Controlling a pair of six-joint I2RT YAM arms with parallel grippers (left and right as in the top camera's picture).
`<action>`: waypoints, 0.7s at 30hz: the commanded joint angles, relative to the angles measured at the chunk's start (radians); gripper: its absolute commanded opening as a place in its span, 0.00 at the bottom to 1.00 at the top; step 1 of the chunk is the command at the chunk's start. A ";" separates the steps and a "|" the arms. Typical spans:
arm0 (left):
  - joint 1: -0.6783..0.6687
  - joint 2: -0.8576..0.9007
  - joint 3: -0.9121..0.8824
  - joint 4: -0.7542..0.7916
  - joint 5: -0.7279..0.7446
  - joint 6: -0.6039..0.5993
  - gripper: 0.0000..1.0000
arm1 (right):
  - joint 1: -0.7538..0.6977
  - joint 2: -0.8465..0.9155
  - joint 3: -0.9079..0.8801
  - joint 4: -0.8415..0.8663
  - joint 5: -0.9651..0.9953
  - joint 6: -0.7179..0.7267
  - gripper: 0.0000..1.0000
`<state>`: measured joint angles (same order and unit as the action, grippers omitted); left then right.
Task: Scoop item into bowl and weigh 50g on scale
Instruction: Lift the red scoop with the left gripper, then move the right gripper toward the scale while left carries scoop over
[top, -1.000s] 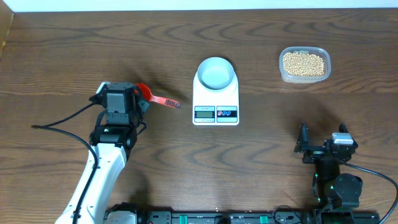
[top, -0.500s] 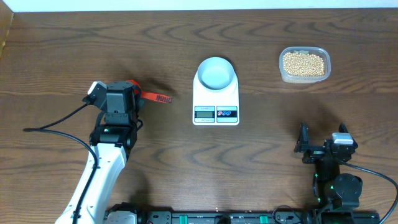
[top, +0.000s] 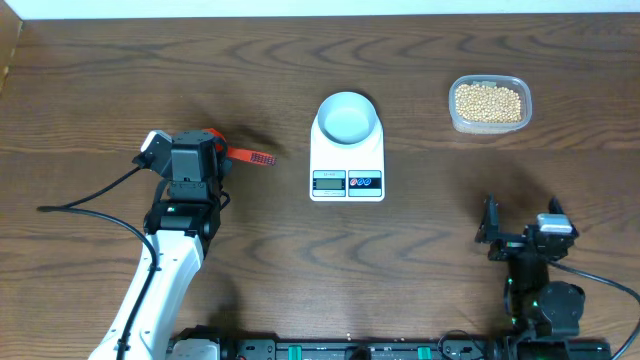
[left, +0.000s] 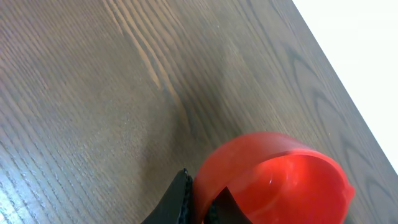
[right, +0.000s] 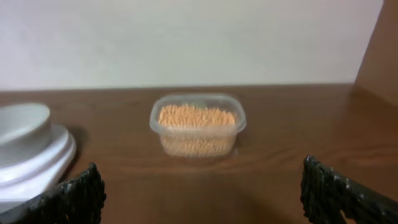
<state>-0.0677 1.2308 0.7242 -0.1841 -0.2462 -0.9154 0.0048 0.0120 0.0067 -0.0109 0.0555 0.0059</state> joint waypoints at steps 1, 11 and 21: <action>-0.001 -0.002 0.001 -0.001 -0.024 0.013 0.08 | 0.009 -0.005 -0.001 0.047 -0.021 -0.011 0.99; -0.001 -0.002 0.001 -0.001 0.003 0.013 0.07 | 0.009 0.014 -0.001 0.131 -0.122 0.006 0.99; -0.001 -0.002 0.001 -0.001 0.003 0.013 0.07 | 0.009 0.286 -0.001 0.395 -0.150 0.151 0.99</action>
<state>-0.0677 1.2308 0.7242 -0.1825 -0.2386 -0.9154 0.0048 0.2016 0.0067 0.3233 -0.0601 0.0944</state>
